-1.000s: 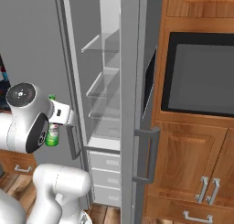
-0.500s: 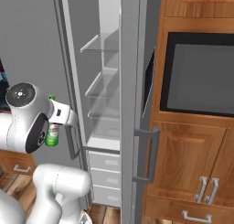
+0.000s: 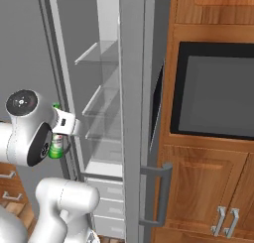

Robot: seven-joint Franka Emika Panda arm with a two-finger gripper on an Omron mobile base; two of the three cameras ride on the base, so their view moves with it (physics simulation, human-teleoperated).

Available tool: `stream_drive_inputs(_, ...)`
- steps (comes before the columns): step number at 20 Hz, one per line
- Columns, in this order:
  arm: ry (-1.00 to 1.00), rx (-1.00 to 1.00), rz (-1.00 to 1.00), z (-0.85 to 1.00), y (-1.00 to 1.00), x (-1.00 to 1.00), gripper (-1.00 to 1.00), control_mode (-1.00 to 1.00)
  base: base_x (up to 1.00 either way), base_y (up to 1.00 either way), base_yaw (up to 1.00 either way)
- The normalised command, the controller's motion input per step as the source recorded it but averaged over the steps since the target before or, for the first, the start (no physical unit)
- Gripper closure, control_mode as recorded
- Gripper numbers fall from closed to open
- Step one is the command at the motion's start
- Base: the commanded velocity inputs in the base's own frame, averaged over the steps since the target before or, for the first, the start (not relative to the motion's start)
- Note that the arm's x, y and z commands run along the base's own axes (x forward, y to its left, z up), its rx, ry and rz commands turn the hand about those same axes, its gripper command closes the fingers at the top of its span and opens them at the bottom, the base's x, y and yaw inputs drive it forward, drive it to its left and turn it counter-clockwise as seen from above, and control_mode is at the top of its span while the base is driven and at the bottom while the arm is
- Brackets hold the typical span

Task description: Place the beers on the top shelf of the fridge to keep them out of children's reach, and place the tomato on lower shelves for easy access.

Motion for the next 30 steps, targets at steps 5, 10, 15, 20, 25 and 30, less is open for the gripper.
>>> stream_drive_inputs(5,0.0,0.0,0.0,0.0,0.0,0.0,1.0,1.0,0.54,0.0,-0.06)
stream_drive_inputs(10,-0.08,0.0,-0.02,0.05,0.0,0.05,1.0,-1.0,0.14,0.0,-0.02)
stream_drive_inputs(15,-0.16,0.0,-0.05,0.29,0.0,0.04,1.0,-1.0,0.0,0.0,0.0)
stream_drive_inputs(20,-0.15,0.0,-0.12,0.47,0.0,0.18,1.0,-1.0,0.0,0.0,0.0)
stream_drive_inputs(25,-0.09,0.0,-0.06,0.5,-0.05,0.07,1.0,-1.0,0.0,0.0,0.0)
stream_drive_inputs(30,-0.06,0.0,0.0,0.46,-0.24,0.0,1.0,-1.0,0.0,0.0,0.0)
